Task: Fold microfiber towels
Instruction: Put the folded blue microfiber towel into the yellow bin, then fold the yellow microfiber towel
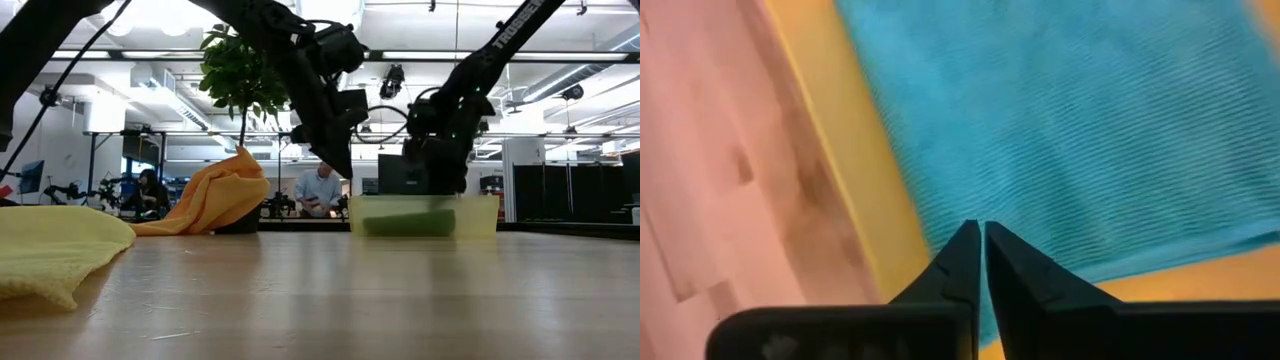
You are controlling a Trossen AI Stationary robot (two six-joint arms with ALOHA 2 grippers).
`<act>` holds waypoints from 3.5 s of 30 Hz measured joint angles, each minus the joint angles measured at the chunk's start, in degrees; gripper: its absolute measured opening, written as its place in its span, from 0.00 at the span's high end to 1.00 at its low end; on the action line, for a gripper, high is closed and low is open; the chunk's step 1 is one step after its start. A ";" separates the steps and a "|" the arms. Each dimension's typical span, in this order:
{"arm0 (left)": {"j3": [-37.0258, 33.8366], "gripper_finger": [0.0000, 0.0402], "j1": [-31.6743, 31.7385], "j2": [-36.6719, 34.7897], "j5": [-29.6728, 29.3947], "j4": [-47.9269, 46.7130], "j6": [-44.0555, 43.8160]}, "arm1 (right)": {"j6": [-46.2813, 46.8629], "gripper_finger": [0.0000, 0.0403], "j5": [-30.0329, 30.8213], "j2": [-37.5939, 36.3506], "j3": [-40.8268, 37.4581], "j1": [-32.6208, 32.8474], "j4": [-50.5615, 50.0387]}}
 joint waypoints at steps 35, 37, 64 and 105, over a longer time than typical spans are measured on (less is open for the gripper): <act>0.00 1.00 -1.10 0.00 0.02 -1.26 -1.45 | 3.18 0.98 9.73 15.97 16.04 1.25 -2.38; 0.00 1.00 -1.21 0.00 0.02 -1.92 -1.46 | 3.16 0.98 10.60 16.05 16.65 1.28 -2.53; -9.58 1.00 -11.98 -33.29 5.84 -24.18 1.91 | 23.59 0.98 2.59 -40.16 -8.59 14.86 5.53; -43.04 0.59 3.34 -33.28 16.15 -28.33 12.17 | 37.82 0.98 29.34 -47.21 -16.98 48.64 37.89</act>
